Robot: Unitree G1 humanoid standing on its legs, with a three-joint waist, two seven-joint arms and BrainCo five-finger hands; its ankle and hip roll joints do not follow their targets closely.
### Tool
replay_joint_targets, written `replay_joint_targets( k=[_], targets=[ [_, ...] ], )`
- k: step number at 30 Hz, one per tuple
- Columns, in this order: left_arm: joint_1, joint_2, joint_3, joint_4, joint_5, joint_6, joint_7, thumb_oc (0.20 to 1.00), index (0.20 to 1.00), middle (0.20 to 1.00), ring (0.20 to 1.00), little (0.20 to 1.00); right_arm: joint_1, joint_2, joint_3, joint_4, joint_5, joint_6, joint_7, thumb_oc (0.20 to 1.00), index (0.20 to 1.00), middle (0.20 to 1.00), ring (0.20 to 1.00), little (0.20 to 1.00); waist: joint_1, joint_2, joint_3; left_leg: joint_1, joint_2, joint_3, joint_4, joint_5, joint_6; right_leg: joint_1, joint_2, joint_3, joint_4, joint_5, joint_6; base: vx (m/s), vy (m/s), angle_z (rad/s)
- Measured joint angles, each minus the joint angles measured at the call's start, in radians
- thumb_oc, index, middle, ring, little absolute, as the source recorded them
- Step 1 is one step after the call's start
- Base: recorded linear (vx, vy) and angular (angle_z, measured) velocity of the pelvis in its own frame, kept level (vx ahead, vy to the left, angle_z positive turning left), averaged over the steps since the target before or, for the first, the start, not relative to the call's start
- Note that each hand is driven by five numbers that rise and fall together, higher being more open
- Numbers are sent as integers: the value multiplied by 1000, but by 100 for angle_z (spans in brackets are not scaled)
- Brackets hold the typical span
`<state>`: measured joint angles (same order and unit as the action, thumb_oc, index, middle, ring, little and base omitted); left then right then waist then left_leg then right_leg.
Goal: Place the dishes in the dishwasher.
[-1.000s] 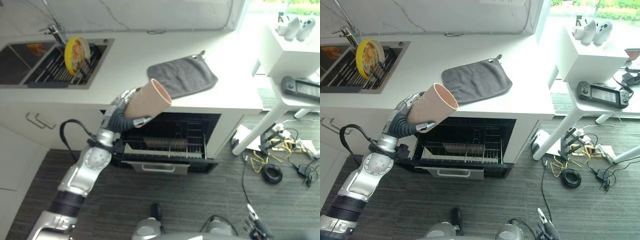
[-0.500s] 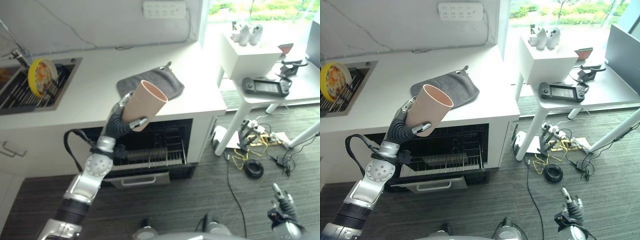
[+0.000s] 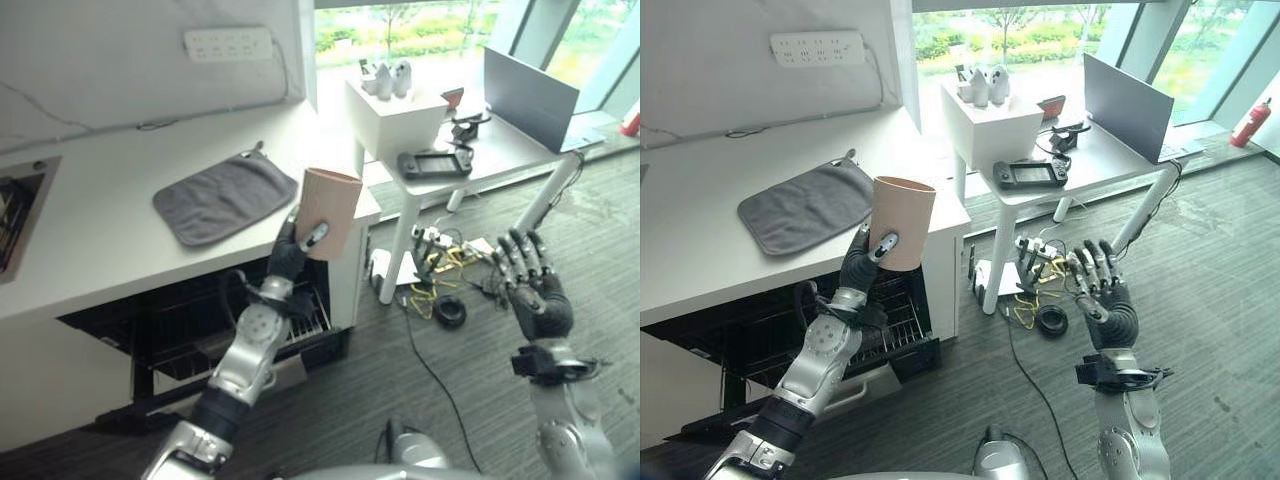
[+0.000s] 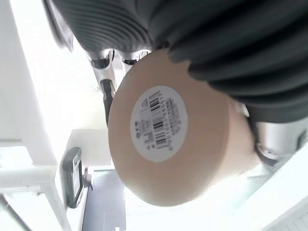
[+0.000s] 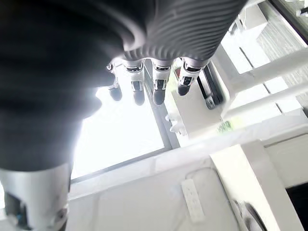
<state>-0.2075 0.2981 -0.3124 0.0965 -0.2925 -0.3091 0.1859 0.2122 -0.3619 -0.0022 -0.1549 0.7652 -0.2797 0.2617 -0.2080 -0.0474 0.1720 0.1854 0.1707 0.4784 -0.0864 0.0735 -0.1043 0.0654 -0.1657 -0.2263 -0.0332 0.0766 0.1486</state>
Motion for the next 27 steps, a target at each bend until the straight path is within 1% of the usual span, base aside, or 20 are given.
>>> replay_joint_targets(
  k=[3, 5, 7, 8, 10, 12, 14, 16, 19, 21, 24, 27],
  targets=[
    [0, 19, -3, -6, 42, -12, 59, 200, 200, 200, 200, 200, -35, -23, 88, -18, -1, 13, 31, 1000, 1000, 1000, 1000, 1000, 14, 13, -7, 0, -1, -1, 0, 1, 0, 1, -1, 0, -2, 5, -4, 0, 0, 0],
    [1, 28, -4, -13, 108, -40, 108, 200, 200, 200, 200, 200, -68, -27, 116, -21, -3, 29, 35, 1000, 1000, 1000, 1000, 1000, 27, 15, -8, 1, -1, -4, 0, 1, 0, 8, -1, -4, -8, 8, -3, 34, -24, 4],
    [3, 47, -5, -20, 177, -77, 157, 200, 200, 200, 200, 200, -106, -36, 148, -21, -17, 36, 20, 1000, 1000, 1000, 1000, 1000, 49, 20, -11, 11, -1, -6, 0, 0, -1, 28, 0, -8, -24, 11, -2, 34, -24, 6],
    [3, 52, -5, -28, 200, -91, 174, 200, 200, 200, 200, 200, -119, -38, 155, -21, -27, 39, 13, 1000, 1000, 1000, 1000, 1000, 52, 21, -12, 11, -3, -11, 0, 0, 0, 33, -1, -11, -28, 11, -1, 30, -24, 11],
    [6, 64, -4, -61, 240, -127, 210, 200, 200, 200, 200, 200, -131, -41, 157, -21, -40, 49, -9, 1000, 1000, 1000, 1000, 1000, 83, 28, -15, 9, -4, -20, 0, 0, 0, 39, -2, -18, -34, 12, -1, 33, -29, 15],
    [12, 78, -4, -88, 287, -160, 248, 200, 200, 200, 200, 200, -133, -41, 160, -21, -47, 52, -31, 1000, 1000, 1000, 1000, 1000, 94, 29, -17, 10, -4, -35, 0, 0, 0, 55, -3, -37, -38, 12, -1, 32, -31, 20],
    [13, 85, -2, -101, 327, -183, 271, 200, 200, 200, 200, 200, -142, -41, 162, -21, -51, 58, -43, 1000, 1000, 1000, 1000, 1000, 105, 30, -17, 10, -5, -40, 0, 0, 0, 57, -3, -38, -39, 12, -1, 28, -26, 9],
    [13, 97, -6, -106, 406, -195, 290, 200, 200, 200, 200, 200, -164, -49, 188, -21, -51, 79, -54, 1000, 1000, 1000, 1000, 1000, 106, 29, -19, 10, -5, -60, 0, 1, -1, 74, -3, -59, -47, 12, -1, -35, -34, 21],
    [13, 117, -30, -121, 472, -199, 305, 200, 200, 200, 200, 200, -185, -51, 205, -20, -51, 102, -54, 1000, 1000, 1000, 1000, 1000, 128, 31, -20, 6, -5, -62, -1, 5, 1, 78, -3, -65, -50, 12, -1, 20, -20, 11],
    [17, 130, -45, -121, 485, -202, 304, 200, 200, 200, 200, 200, -211, -52, 241, -21, -51, 120, -53, 1000, 1000, 1000, 1000, 1000, 130, 31, -22, 9, -5, -68, -5, 3, 1, 87, -4, -65, -53, 11, 0, 36, -6, 4],
    [22, 134, -47, -121, 508, -202, 296, 200, 200, 200, 200, 200, -225, -52, 270, -21, -47, 122, -53, 1000, 1000, 1000, 1000, 1000, 135, 32, -22, 7, -8, -85, -6, 4, 2, 93, -7, -81, -53, 11, 0, 30, -5, 13],
    [22, 136, -83, -121, 508, -192, 275, 200, 200, 200, 200, 200, -251, -52, 307, -21, -48, 123, -55, 1000, 1000, 1000, 1000, 1000, 137, 33, -23, 10, -13, -89, -6, 4, 3, 100, -12, -88, -53, 9, 2, 27, -6, 9]
  ],
)
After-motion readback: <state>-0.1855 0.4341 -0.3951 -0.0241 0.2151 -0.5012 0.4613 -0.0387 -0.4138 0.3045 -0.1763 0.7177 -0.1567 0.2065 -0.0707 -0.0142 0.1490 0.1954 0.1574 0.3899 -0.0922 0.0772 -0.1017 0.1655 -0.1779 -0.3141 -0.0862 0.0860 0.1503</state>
